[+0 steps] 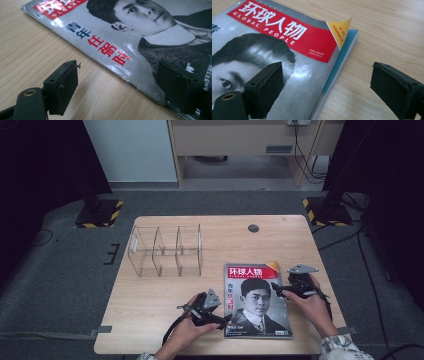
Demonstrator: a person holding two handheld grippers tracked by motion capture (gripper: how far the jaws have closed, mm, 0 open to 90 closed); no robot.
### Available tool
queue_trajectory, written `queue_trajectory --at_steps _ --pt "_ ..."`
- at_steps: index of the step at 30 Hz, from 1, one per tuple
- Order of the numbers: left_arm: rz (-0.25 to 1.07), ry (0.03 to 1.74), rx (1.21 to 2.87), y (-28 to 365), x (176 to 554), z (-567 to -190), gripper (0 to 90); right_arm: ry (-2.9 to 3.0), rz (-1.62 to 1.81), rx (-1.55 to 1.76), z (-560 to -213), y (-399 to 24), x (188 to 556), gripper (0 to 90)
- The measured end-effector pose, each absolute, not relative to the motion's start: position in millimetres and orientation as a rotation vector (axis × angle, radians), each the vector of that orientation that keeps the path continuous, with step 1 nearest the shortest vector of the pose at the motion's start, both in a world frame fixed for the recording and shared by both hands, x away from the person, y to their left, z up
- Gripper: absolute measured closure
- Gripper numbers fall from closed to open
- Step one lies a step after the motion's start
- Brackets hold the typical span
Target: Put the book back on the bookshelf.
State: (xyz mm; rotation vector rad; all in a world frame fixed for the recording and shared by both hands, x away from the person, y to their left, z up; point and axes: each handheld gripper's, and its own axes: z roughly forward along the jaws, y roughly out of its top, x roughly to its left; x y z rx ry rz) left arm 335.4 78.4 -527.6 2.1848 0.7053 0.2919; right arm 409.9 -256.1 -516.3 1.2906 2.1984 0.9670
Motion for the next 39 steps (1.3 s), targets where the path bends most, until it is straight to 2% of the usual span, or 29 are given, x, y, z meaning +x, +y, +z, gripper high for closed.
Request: queue_trajectory --at_steps 19,39 --pt "0.245 0.718 2.203 72.7 336.9 -534.9 17.2 2.288 0.936 1.367 -531.8 -257.1 423.9 8.6" --pt "0.246 0.719 2.204 72.2 336.6 -535.2 17.3 2.334 0.951 1.319 -530.5 -249.2 425.6 12.7"
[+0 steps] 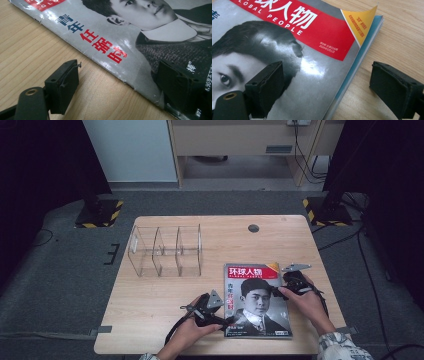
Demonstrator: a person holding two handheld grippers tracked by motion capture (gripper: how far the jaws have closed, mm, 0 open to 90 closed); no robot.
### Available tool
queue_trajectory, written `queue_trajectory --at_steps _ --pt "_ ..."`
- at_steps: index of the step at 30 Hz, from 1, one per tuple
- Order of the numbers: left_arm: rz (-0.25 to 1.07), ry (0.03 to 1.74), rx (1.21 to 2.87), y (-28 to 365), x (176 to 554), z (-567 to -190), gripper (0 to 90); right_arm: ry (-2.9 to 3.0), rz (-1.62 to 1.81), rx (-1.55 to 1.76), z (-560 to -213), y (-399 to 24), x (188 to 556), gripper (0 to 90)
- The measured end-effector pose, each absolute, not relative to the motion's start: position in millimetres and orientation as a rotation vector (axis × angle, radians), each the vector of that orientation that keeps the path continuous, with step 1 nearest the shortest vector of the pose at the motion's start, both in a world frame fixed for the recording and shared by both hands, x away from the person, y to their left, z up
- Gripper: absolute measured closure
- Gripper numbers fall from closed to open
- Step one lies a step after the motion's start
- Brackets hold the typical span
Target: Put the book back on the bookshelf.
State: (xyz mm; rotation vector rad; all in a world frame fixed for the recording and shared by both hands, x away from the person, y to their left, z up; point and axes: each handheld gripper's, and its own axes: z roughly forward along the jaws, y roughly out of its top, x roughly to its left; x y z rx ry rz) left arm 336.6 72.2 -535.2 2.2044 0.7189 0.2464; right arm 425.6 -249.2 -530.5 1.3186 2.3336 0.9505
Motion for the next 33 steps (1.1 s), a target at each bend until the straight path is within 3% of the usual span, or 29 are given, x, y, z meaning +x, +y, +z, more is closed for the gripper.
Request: queue_trajectory --at_steps 14,18,33 --pt "0.272 0.717 2.143 75.4 354.9 -522.4 21.0 2.344 0.971 1.295 -531.8 -249.2 458.7 11.6" --pt "0.233 0.712 2.192 67.8 360.3 -531.0 24.5 2.347 0.970 1.292 -531.6 -248.2 459.7 12.9" --pt "0.238 0.705 2.199 62.3 357.8 -534.7 24.9 2.361 0.980 1.257 -527.4 -246.4 455.7 20.3"
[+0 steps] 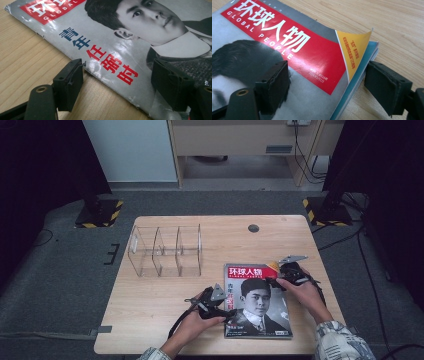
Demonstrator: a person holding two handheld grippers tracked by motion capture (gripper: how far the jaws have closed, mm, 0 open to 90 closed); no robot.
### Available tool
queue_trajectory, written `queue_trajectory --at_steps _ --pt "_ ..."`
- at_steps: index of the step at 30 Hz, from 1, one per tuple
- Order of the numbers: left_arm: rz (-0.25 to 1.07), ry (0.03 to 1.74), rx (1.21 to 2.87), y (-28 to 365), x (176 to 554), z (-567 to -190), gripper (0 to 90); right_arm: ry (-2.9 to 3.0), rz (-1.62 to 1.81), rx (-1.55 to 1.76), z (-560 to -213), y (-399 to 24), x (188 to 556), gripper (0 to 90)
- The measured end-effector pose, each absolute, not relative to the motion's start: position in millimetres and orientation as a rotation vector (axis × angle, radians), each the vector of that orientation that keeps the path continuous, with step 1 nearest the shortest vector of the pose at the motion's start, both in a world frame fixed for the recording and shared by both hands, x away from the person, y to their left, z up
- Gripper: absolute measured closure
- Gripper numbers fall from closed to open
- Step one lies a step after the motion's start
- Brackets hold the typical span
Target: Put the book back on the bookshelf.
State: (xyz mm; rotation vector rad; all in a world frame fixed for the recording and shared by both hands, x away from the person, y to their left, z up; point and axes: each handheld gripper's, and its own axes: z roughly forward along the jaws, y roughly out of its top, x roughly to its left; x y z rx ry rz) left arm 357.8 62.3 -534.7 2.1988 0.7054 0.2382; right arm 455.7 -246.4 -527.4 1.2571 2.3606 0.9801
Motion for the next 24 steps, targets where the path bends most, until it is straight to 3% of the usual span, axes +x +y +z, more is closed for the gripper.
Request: queue_trajectory --at_steps 17,24 --pt "0.240 0.704 2.198 62.2 357.7 -534.9 24.8 2.357 1.038 1.199 -511.8 -247.9 443.8 33.0" --pt "0.240 0.703 2.198 62.2 357.7 -535.0 24.7 2.371 0.982 1.185 -512.8 -253.2 438.6 48.5"
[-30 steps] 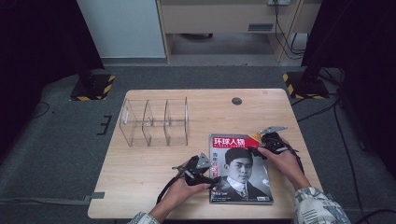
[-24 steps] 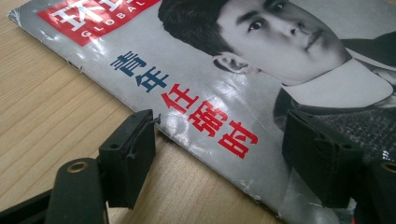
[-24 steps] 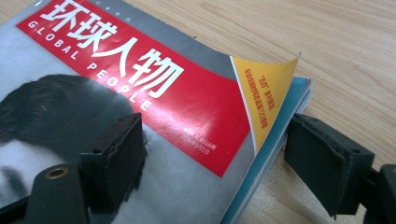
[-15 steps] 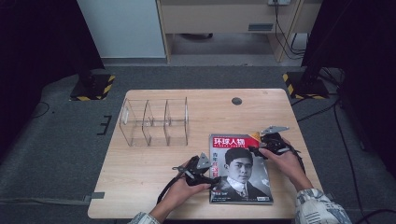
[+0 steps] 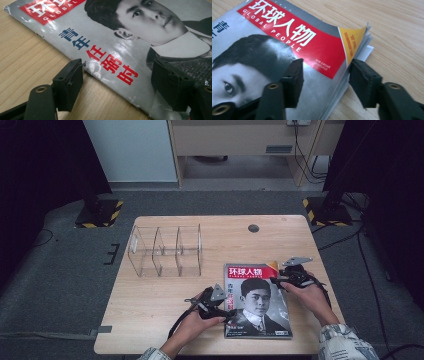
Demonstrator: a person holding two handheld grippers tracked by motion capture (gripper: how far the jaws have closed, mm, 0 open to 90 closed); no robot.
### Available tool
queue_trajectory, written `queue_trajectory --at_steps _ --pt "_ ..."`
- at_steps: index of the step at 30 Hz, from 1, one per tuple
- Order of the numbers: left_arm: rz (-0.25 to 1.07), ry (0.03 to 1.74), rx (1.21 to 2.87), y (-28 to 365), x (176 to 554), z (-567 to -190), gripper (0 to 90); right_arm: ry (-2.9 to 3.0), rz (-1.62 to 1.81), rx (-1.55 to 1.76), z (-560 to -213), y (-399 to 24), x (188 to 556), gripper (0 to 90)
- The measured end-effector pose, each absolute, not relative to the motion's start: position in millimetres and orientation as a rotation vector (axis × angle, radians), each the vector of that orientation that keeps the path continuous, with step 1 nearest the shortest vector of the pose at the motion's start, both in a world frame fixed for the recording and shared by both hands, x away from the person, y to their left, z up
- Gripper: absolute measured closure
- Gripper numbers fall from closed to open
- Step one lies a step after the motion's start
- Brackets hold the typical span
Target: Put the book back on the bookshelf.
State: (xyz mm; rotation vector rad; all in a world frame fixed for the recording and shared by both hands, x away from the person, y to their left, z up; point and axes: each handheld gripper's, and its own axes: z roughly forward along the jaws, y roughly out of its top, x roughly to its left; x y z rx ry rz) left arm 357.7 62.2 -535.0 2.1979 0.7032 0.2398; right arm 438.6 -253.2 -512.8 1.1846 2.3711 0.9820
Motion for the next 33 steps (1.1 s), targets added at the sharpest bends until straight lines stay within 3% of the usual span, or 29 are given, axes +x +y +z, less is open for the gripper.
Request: queue_trajectory --at_steps 5,23,31,33 --pt "0.240 0.702 2.198 62.2 357.8 -535.0 24.7 2.365 1.025 1.136 -507.1 -248.9 434.3 55.6" --pt "0.245 0.696 2.199 62.7 358.1 -535.0 26.8 2.346 0.991 1.212 -522.6 -251.8 442.0 52.4" --pt "0.240 0.691 2.200 63.2 358.9 -534.9 27.6 2.318 0.988 1.125 -515.4 -243.7 435.5 63.4" --pt "0.240 0.690 2.199 63.2 359.0 -534.9 27.6 2.299 0.942 1.102 -516.9 -242.5 435.2 72.4"
